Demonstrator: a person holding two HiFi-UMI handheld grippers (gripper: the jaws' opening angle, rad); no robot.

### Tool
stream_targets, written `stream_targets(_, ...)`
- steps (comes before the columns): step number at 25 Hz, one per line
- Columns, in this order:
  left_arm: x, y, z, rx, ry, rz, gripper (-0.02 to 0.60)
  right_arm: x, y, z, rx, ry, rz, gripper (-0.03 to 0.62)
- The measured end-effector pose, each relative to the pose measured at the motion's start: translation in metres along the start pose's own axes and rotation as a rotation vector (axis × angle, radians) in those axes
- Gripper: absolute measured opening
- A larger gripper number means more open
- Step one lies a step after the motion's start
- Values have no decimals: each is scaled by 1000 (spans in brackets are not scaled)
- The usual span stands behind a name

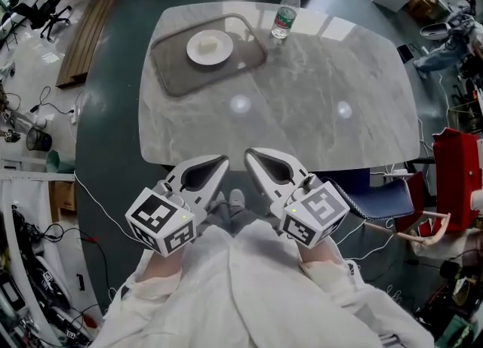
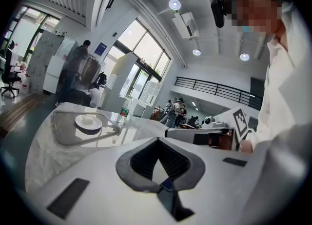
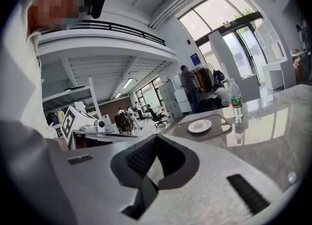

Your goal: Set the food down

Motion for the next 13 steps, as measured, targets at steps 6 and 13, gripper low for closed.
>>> stream_targets(6,0,3,-5,-23,-15,-28,15,-3,11,3,-28,-10,18,2)
stream_targets(13,-2,10,-3,-13,-7,-26,15,-2,22,2,-35,-7,36,2)
Point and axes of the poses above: the fingertips, and each gripper's own axes: z forward along the fingers, x to its right, y out of its underside, the point moved 6 cm from there along -z, backward along the fingers, and after that the axes turned 7 degrees about -x, right-handed, at the moved point
